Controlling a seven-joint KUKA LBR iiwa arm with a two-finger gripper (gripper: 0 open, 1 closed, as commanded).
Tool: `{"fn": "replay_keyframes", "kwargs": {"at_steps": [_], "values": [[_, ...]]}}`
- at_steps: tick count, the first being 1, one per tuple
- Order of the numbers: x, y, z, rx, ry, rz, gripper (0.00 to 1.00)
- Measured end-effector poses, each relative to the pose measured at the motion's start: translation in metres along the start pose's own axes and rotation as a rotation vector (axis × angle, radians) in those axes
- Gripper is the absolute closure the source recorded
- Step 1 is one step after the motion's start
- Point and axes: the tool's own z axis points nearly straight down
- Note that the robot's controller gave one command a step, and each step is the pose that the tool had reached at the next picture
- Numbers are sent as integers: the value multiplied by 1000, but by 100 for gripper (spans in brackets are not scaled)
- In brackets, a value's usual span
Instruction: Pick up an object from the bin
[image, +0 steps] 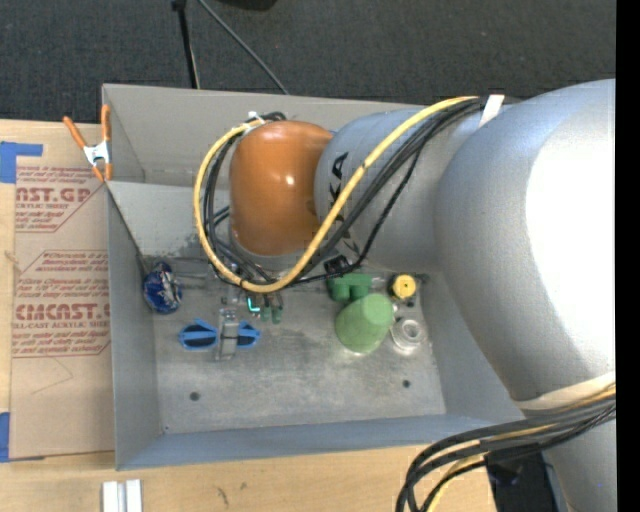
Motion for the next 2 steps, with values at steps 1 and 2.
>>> {"fn": "replay_keyframes", "kwargs": {"at_steps": [1,2], "values": [[-2,-1,-5,-1,-7,3,100],[-2,-1,-5,-2,-7,3,0]]}}
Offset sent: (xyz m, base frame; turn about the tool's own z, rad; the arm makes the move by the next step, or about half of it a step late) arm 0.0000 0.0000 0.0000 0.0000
